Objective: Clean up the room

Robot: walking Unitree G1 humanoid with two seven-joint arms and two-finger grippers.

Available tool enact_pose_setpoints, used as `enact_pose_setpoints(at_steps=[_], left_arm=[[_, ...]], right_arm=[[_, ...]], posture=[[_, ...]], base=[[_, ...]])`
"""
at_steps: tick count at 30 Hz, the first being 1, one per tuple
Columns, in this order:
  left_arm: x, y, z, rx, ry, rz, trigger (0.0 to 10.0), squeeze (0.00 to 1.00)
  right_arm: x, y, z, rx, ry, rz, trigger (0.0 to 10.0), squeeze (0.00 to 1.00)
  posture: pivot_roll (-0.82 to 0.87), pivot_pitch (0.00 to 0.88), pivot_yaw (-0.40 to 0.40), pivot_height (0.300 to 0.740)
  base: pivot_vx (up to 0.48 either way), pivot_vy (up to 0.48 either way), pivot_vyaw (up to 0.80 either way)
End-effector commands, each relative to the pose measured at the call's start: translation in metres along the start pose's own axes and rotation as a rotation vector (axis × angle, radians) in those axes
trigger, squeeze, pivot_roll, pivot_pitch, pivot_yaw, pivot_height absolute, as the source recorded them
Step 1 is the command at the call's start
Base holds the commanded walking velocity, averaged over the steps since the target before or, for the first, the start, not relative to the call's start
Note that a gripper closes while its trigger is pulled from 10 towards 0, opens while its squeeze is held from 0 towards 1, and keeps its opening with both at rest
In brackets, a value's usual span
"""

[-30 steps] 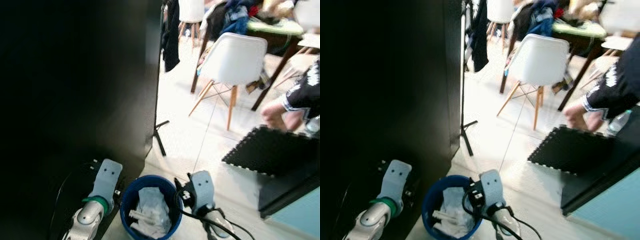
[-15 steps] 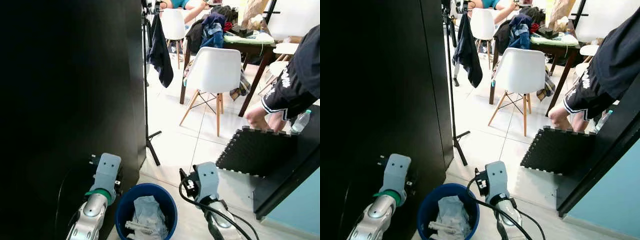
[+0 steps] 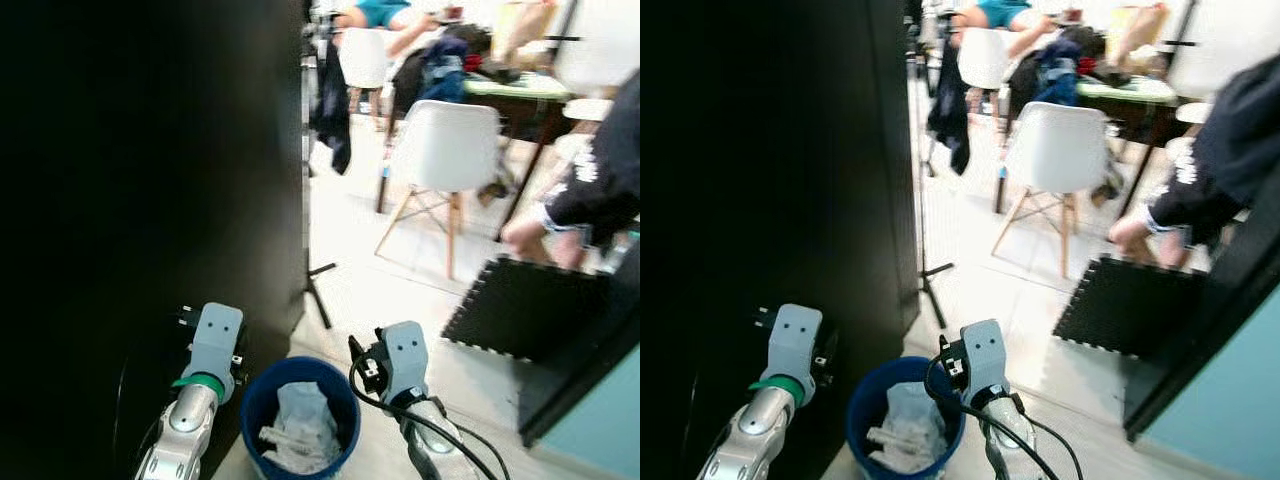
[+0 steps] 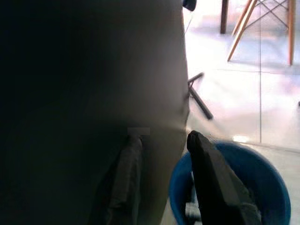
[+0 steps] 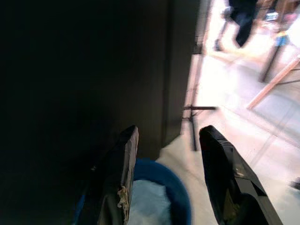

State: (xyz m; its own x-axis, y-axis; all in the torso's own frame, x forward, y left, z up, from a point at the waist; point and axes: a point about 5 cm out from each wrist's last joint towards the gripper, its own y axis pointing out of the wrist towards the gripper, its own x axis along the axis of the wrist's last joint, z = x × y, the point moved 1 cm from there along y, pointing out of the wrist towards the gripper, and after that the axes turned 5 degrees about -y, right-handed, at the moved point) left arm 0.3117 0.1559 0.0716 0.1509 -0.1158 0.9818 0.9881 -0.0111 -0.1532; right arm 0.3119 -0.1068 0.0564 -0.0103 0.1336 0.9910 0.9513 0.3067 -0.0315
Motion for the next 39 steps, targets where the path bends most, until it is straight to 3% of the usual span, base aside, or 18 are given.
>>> enact_pose_setpoints(at_steps=[1, 32, 39], left_arm=[[-0.0024, -0.0008, -0.0021, -0.008, 0.012, 0.002, 10.0, 0.00], [-0.0035, -0.0010, -0.0004, -0.009, 0.024, -0.003, 10.0, 0.00], [-0.0039, 0.0000, -0.0011, -0.020, 0.020, 0.007, 10.0, 0.00]], right_arm=[[-0.0043, -0.0037, -0.0014, -0.014, 0.019, 0.016, 10.0, 0.00], [-0.0050, -0.0058, 0.0026, -0.012, 0.025, 0.019, 10.0, 0.00], [-0.0050, -0.0059, 0.0028, -0.013, 0.025, 0.020, 10.0, 0.00]], posture=[[-0.10, 0.000, 0.054, 0.740], [-0.10, 0.016, 0.065, 0.740], [-0.10, 0.017, 0.066, 0.740]], base=[[-0.390, 0.000, 0.00], [-0.391, 0.000, 0.00], [0.000, 0.000, 0.00]])
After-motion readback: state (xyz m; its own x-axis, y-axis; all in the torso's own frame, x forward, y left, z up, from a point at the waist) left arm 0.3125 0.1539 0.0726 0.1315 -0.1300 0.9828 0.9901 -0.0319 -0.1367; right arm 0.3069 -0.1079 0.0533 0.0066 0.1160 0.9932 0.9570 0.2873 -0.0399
